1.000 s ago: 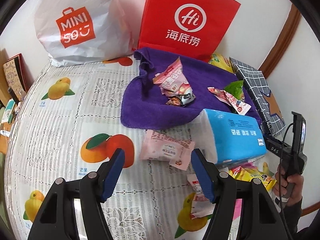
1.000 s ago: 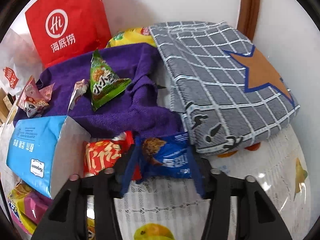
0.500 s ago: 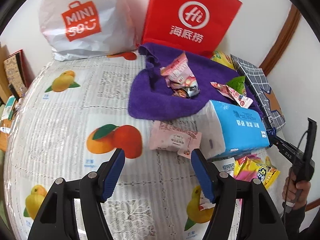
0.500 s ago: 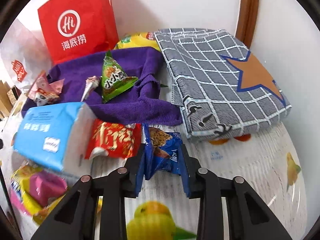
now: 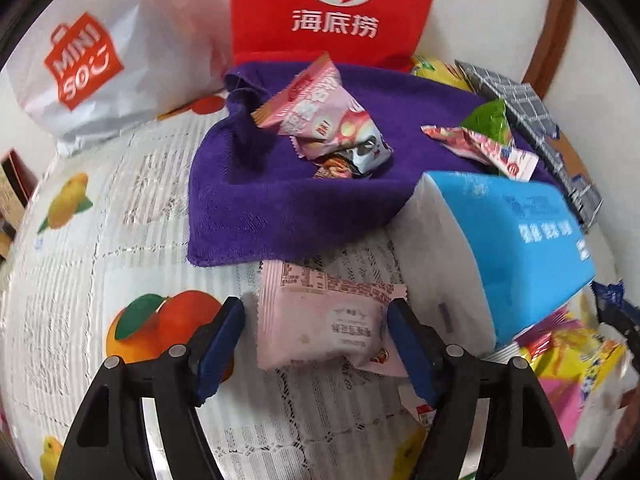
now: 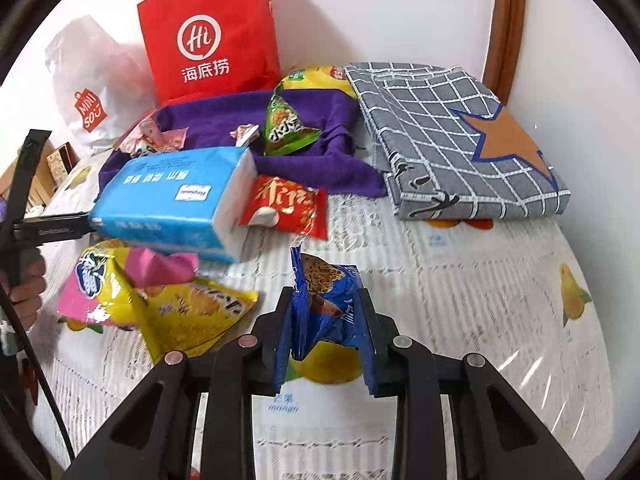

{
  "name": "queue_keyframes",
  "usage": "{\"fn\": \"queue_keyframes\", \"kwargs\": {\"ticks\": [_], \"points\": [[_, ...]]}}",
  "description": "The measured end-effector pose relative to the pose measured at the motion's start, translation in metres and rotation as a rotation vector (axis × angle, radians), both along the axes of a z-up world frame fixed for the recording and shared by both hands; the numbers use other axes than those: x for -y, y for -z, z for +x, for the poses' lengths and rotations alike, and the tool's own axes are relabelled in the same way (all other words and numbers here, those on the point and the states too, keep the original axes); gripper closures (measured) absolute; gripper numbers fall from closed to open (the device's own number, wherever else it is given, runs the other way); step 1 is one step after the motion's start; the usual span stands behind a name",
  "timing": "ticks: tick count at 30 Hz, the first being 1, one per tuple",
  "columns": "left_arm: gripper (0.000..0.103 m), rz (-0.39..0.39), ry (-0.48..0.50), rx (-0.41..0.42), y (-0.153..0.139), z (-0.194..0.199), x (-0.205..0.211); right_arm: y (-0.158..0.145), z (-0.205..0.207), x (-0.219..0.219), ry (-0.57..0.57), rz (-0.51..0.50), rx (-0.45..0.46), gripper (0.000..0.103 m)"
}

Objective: Organize snacks
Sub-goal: 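Grasp the blue chip bag with the right tool while the left tool grasps a pink wrapper, then carry the blue chip bag and pink wrapper onto the purple towel with both tools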

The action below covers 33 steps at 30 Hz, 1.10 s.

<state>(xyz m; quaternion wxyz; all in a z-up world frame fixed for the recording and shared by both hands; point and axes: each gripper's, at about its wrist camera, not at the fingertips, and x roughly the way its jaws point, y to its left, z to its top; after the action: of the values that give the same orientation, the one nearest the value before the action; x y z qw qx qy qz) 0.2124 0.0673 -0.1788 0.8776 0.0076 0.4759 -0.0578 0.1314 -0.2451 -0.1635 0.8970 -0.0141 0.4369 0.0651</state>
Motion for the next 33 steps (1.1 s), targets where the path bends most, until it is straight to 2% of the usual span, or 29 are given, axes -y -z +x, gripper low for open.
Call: {"fn": "queue_keyframes", "kwargs": {"ticks": [4,6,8,11,15,22,25,33], "points": [[0.022,0.068,0.019,0.043,0.005,-0.003,0.011,0.007,0.003,-0.007,-0.025,0.014,-0.017,0.074],[0.031,0.053,0.021,0.042,0.003,-0.004,0.009,0.01,0.005,-0.011,-0.028,0.014,-0.02,0.074],[0.061,0.041,0.021,0.051,-0.001,-0.005,0.006,0.011,0.006,-0.014,-0.029,0.017,-0.02,0.074],[0.072,-0.003,0.018,0.051,-0.007,-0.009,-0.001,0.01,0.005,-0.016,-0.022,0.015,-0.015,0.074],[0.073,-0.024,0.019,0.075,-0.018,-0.026,-0.004,0.001,-0.001,-0.016,-0.009,0.009,0.003,0.074],[0.087,-0.053,0.031,0.097,-0.04,-0.061,-0.002,-0.022,-0.027,-0.018,0.008,0.014,0.055,0.074],[0.09,-0.069,0.029,0.105,-0.048,-0.075,0.0,-0.033,-0.039,-0.019,0.007,0.016,0.08,0.074],[0.09,-0.089,0.022,0.117,-0.055,-0.12,0.004,-0.048,-0.072,-0.016,0.0,0.011,0.122,0.074]]}}
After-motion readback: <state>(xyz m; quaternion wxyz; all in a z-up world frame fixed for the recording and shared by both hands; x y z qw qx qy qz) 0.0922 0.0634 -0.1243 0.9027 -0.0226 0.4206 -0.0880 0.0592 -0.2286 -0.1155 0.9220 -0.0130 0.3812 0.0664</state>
